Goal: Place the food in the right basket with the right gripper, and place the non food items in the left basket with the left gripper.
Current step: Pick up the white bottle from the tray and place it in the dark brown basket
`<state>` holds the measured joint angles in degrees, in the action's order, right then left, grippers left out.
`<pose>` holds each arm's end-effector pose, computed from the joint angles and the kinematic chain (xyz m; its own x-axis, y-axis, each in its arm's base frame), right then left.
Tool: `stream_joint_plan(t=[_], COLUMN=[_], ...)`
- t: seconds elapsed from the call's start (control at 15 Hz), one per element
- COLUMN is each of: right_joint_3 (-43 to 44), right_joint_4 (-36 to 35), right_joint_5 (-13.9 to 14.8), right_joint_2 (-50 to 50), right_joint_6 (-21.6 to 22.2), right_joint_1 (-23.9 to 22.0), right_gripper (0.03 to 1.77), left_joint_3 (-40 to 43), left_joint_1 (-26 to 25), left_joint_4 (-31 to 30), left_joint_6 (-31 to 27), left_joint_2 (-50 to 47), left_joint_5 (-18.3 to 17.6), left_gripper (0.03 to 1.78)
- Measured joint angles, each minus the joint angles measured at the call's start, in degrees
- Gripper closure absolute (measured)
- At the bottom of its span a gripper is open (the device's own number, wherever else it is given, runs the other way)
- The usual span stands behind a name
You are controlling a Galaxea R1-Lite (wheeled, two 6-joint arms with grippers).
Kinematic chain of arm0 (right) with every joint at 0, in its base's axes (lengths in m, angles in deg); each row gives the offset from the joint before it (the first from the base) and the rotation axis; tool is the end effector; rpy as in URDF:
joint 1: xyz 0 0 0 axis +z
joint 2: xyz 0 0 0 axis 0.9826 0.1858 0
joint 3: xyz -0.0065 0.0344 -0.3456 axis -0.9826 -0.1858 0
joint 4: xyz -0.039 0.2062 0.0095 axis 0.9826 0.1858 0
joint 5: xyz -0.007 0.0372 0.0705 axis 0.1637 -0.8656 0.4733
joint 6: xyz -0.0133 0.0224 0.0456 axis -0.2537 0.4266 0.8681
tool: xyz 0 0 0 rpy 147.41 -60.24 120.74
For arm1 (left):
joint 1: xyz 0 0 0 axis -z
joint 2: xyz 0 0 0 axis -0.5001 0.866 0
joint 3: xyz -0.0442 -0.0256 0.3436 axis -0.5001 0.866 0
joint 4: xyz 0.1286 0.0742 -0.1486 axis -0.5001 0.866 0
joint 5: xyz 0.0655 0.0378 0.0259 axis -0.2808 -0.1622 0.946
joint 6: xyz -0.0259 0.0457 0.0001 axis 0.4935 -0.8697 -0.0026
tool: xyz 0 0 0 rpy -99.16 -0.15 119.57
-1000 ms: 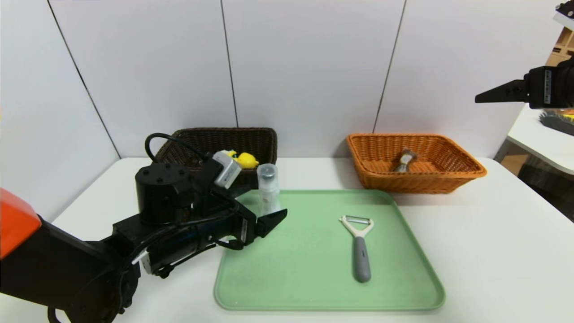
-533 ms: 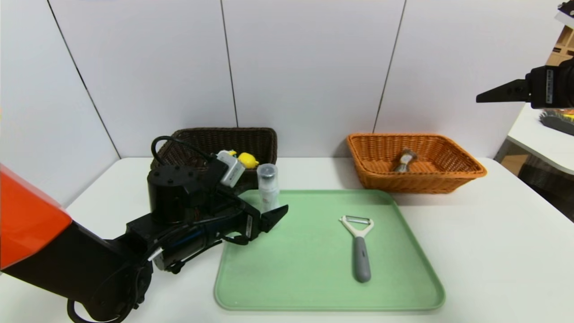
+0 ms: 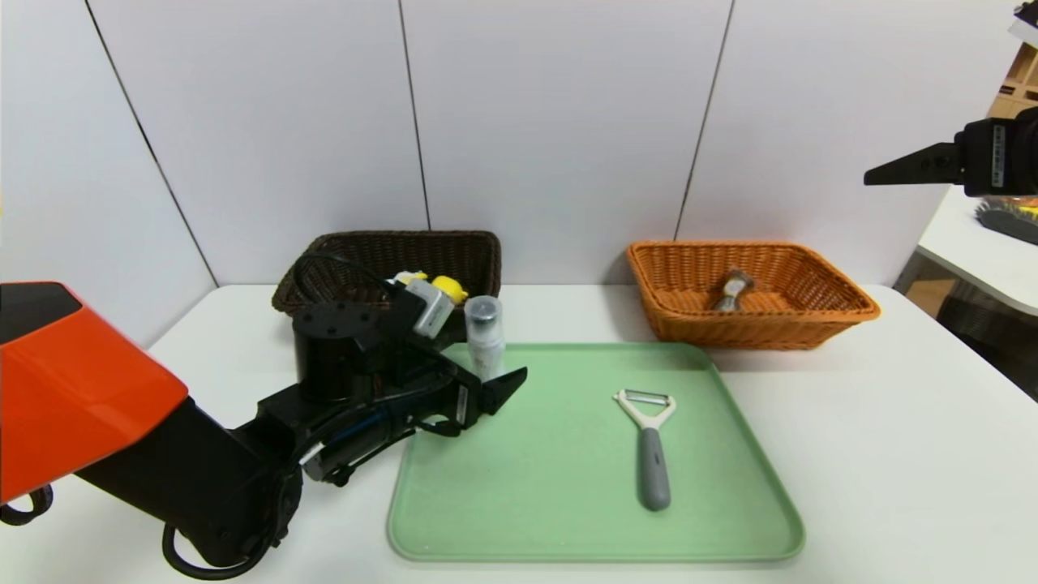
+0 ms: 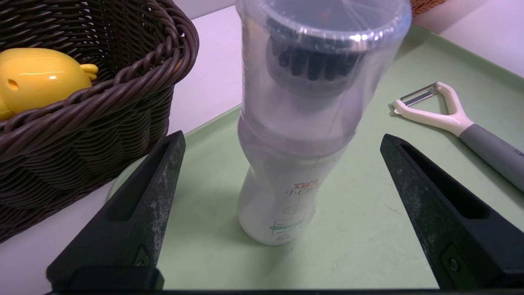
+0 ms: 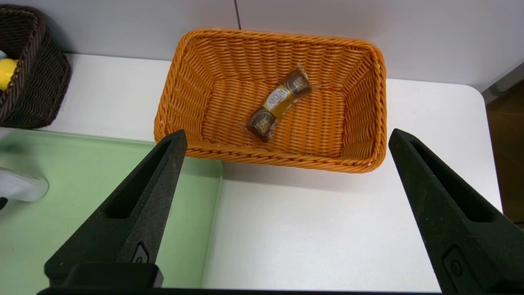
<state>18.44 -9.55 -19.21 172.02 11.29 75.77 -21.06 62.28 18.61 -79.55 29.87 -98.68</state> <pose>0.2975 -0.0096 0.3746 0.8967 0.1088 -0.4291 -0.1146 0.9933 0.0124 0.3177 -0.2107 0.1343 0.7408 -0.6557 -0.1460 0.6585 0.7518 -0.0353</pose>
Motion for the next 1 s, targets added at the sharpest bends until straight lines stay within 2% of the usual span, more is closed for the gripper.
stream_joint_plan(t=[1.0], right_joint_3=[-1.49], right_joint_4=[-0.05], right_joint_5=[-0.05], right_joint_2=[-1.01], right_joint_6=[0.02], right_joint_1=[-1.66], right_gripper=[0.10], left_joint_3=[-4.19], left_joint_1=[0.00], left_joint_4=[-0.07], left_joint_6=[0.68], left_joint_2=[5.46], left_joint_5=[-0.06], left_gripper=[0.12])
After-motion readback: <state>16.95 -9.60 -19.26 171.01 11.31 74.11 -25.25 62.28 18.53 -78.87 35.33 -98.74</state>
